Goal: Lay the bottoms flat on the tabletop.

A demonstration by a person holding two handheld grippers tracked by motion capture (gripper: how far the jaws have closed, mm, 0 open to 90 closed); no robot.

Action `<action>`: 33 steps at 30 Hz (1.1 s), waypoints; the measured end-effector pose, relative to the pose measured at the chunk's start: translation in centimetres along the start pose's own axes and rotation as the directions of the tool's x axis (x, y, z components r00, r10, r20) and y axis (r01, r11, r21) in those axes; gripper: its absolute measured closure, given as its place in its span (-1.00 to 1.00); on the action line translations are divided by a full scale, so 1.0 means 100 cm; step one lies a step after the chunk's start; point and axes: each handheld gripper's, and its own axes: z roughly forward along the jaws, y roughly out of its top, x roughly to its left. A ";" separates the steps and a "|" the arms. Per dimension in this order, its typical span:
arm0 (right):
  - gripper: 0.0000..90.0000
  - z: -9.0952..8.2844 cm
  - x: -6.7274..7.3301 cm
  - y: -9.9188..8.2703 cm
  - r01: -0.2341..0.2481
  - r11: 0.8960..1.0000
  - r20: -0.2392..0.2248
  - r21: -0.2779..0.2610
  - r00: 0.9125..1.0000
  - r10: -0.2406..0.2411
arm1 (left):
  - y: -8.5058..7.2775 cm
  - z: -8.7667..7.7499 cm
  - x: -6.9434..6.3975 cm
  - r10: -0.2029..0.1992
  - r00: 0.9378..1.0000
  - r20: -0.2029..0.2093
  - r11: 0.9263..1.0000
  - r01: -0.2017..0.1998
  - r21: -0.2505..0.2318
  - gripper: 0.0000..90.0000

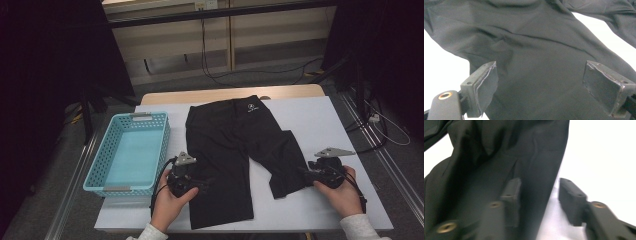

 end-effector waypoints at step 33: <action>1.00 -0.023 -0.003 -0.009 0.002 1.000 -0.079 -0.014 0.997 -0.004 | 0.006 0.009 -0.013 0.041 0.999 0.021 0.999 -0.041 -0.005 -0.70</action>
